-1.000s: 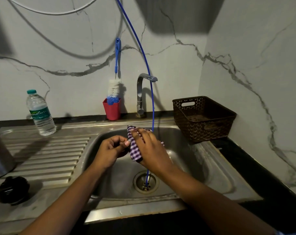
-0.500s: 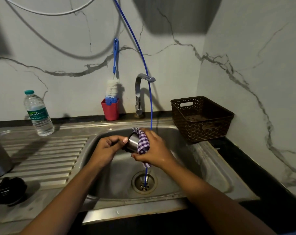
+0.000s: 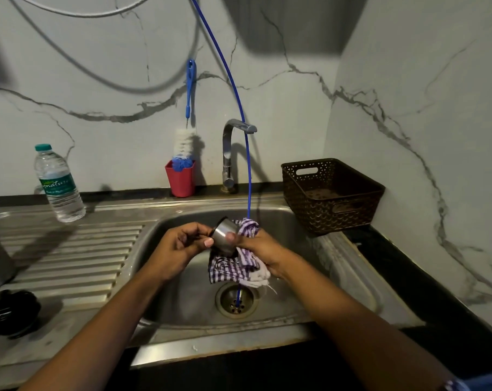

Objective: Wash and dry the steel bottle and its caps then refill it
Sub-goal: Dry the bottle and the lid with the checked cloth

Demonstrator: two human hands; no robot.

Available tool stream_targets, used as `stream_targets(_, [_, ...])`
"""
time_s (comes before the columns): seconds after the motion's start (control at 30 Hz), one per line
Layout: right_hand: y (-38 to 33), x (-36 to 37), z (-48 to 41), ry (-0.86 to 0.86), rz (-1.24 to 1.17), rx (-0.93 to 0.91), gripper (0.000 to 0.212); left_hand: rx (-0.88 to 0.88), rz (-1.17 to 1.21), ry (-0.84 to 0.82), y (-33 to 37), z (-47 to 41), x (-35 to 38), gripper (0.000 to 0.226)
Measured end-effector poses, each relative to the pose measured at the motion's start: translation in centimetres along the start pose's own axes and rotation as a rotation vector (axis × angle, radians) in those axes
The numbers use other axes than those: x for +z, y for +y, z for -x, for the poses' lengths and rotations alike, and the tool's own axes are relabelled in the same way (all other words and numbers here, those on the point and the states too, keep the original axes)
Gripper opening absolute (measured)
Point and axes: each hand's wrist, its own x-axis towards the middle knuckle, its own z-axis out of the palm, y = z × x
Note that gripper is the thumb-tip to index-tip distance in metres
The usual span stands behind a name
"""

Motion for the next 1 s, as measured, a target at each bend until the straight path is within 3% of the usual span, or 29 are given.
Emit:
stream_targets(0.03, [0.2, -0.3, 0.1, -0.009, -0.086, 0.009, 0.040, 0.007, -0.009, -0.006, 0.0, 0.0, 0.1, 0.016])
stream_targets(0.1, [-0.1, -0.3, 0.5, 0.031, 0.038, -0.057, 0.056, 0.011, -0.014, 0.001, 0.0, -0.1, 0.4, 0.020])
stream_targets(0.17, [-0.4, 0.3, 0.8, 0.189, 0.610, -0.198, 0.085, -0.005, 0.009, 0.030, 0.0, -0.1, 0.6, 0.028])
stream_targets(0.23, [0.0, 1.4, 0.8, 0.299, 1.203, -0.444, 0.095, -0.013, 0.032, 0.035, -0.2, -0.1, 0.6, 0.020])
stream_targets(0.27, [0.2, 1.8, 0.6, 0.322, 1.317, -0.517, 0.096, -0.021, 0.032, 0.031, -0.3, -0.1, 0.5, 0.012])
stream_targets(0.33, [0.4, 1.8, 0.2, 0.331, 1.257, -0.488, 0.097, -0.031, 0.020, 0.021, -0.6, 0.0, 0.1, 0.009])
stream_targets(0.37, [0.3, 1.4, 0.2, 0.287, 1.071, -0.383, 0.092, -0.031, 0.011, 0.011, -0.6, 0.1, 0.0, 0.011])
stream_targets(0.47, [0.0, -0.4, 0.1, 0.017, 0.162, 0.065, 0.075, 0.005, -0.002, -0.015, -0.6, 0.2, 0.2, 0.011])
stream_targets(0.53, [0.5, -1.5, -0.2, -0.018, -0.012, 0.109, 0.067, 0.013, 0.017, -0.025, -0.5, 0.2, 0.4, 0.011])
stream_targets(0.57, [0.5, -1.5, -0.2, 0.000, 0.011, 0.078, 0.057, 0.011, 0.042, -0.030, -0.4, 0.1, 0.5, 0.008])
stream_targets(0.6, [0.5, -1.3, -0.2, 0.026, 0.078, 0.038, 0.051, 0.002, 0.072, -0.023, -0.6, 0.0, 0.3, 0.022])
stream_targets(0.67, [-0.1, -0.6, -0.1, 0.089, 0.364, -0.025, 0.065, -0.056, 0.137, -0.020, -0.5, 0.0, 0.1, 0.046])
stream_targets(0.73, [-0.2, -0.1, 0.0, 0.193, 0.706, -0.091, 0.084, -0.071, 0.144, -0.010, -0.5, -0.2, 0.2, 0.031])
stream_targets(0.8, [-0.1, 0.4, 0.2, 0.281, 0.947, -0.182, 0.090, -0.102, 0.110, 0.014, -0.5, -0.5, 0.5, 0.011])
stream_targets(0.93, [0.7, 1.6, 0.6, 0.354, 1.460, -0.533, 0.088, -0.135, 0.045, -0.053, -0.8, -0.6, 0.6, 0.015])
stream_targets(1.0, [1.0, 2.0, 0.3, 0.368, 1.496, -0.556, 0.089, -0.133, 0.026, -0.055, -0.8, -0.3, 0.5, 0.012])
